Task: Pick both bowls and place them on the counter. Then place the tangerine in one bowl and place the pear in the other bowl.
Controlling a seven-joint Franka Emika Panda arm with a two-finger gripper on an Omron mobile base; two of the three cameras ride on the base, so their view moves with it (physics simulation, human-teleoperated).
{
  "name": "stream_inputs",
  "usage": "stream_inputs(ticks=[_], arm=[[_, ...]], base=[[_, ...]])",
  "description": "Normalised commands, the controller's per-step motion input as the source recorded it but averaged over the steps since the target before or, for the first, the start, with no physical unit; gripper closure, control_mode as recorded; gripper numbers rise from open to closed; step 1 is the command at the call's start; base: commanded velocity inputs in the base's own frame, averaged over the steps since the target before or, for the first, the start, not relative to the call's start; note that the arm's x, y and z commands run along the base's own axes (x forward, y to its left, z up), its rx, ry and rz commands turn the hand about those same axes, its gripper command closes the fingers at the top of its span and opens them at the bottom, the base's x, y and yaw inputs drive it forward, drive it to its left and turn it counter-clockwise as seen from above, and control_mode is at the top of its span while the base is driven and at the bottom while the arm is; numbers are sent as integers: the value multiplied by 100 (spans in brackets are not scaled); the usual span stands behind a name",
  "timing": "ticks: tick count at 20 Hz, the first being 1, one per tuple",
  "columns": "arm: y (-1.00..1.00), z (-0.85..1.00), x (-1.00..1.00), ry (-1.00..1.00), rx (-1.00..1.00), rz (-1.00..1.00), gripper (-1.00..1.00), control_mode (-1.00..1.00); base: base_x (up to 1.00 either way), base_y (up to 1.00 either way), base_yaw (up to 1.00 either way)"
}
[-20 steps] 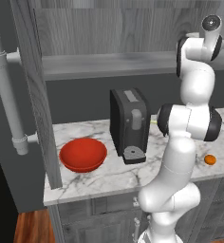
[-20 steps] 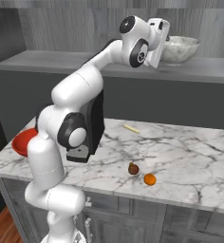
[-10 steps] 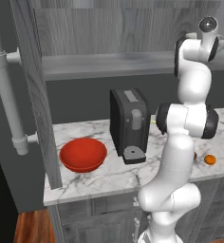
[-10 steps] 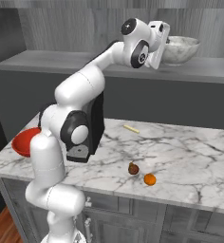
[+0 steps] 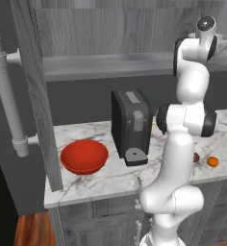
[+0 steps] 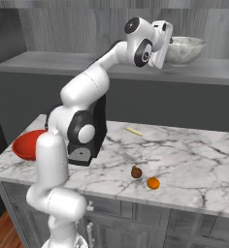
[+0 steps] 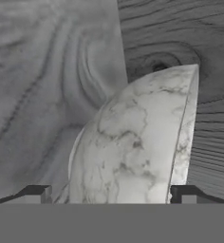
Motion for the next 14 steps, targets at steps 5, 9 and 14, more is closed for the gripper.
stream_inputs(ticks=[5,9,14], arm=[[0,-18,5,5,0,0,100,-100],[0,-21,-7,1,0,0,100,-100],[0,-41,-77,-10,2,0,100,-100]], base=[[0,0,0],[0,0,0],[0,0,0]])
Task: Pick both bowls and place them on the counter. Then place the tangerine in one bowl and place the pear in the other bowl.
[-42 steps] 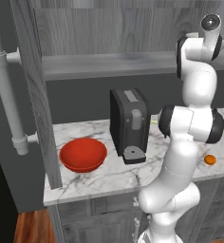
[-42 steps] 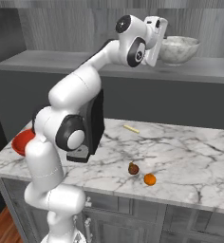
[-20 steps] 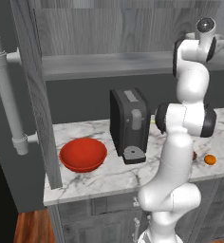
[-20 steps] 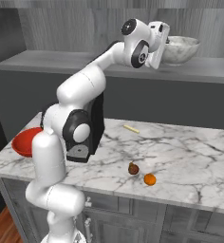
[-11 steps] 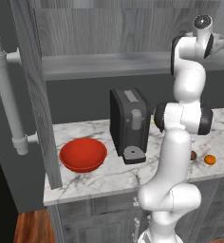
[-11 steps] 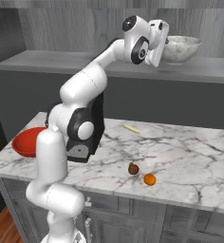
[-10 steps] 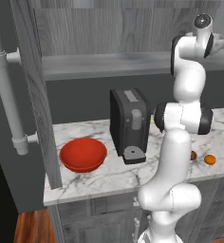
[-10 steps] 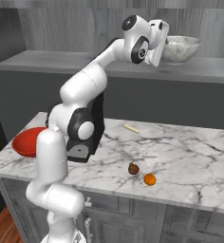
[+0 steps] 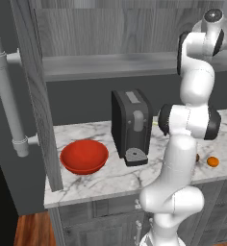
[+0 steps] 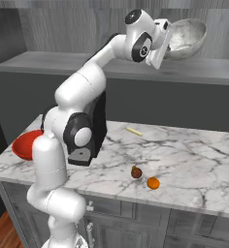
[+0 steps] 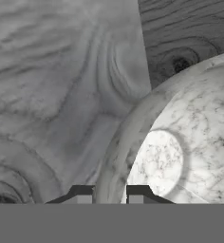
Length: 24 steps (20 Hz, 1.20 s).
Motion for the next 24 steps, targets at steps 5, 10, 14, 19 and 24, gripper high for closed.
stream_inputs(ticks=[5,10,14,19,24], arm=[[14,-8,-93,-3,1,-4,100,-100],[21,0,-96,0,5,-9,100,-100],[26,-9,-89,0,6,-13,100,-100],[22,-16,-85,2,7,-11,100,-100],[10,-18,-65,2,4,-5,100,-100]], base=[[0,0,0],[0,0,0],[0,0,0],[0,0,0],[0,0,0]])
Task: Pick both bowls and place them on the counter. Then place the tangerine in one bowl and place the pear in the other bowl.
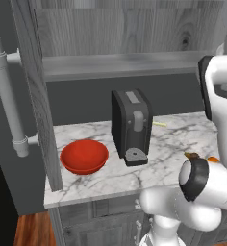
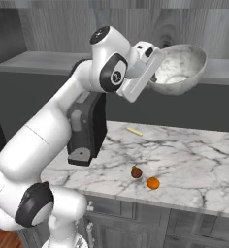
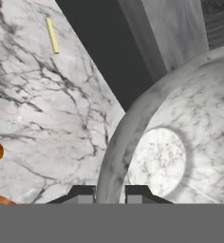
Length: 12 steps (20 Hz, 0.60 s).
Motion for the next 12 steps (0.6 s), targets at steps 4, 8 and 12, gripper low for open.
stream_inputs(ticks=[4,8,12], arm=[[2,-23,-66,2,3,-1,100,-100],[8,-57,-69,7,2,0,100,-100],[13,-65,-55,9,8,0,100,-100]], base=[[0,0,0],[0,0,0],[0,0,0]])
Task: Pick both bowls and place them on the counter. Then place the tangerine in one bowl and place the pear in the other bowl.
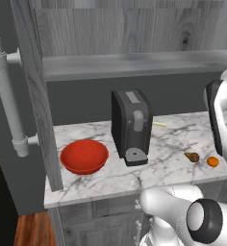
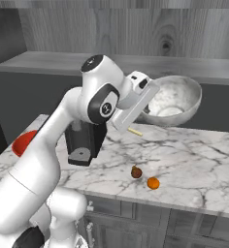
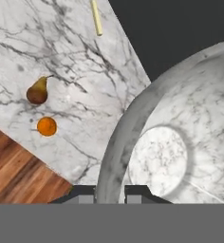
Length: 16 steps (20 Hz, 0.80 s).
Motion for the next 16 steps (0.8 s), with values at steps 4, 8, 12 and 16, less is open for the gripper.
stream_inputs(ticks=[4,8,12,16], arm=[[23,-64,-27,16,5,0,100,-100],[43,-70,0,17,3,0,100,-100],[33,-64,0,20,0,7,100,-100],[25,-46,31,23,1,6,100,-100]], base=[[0,0,0],[0,0,0],[0,0,0],[0,0,0]])
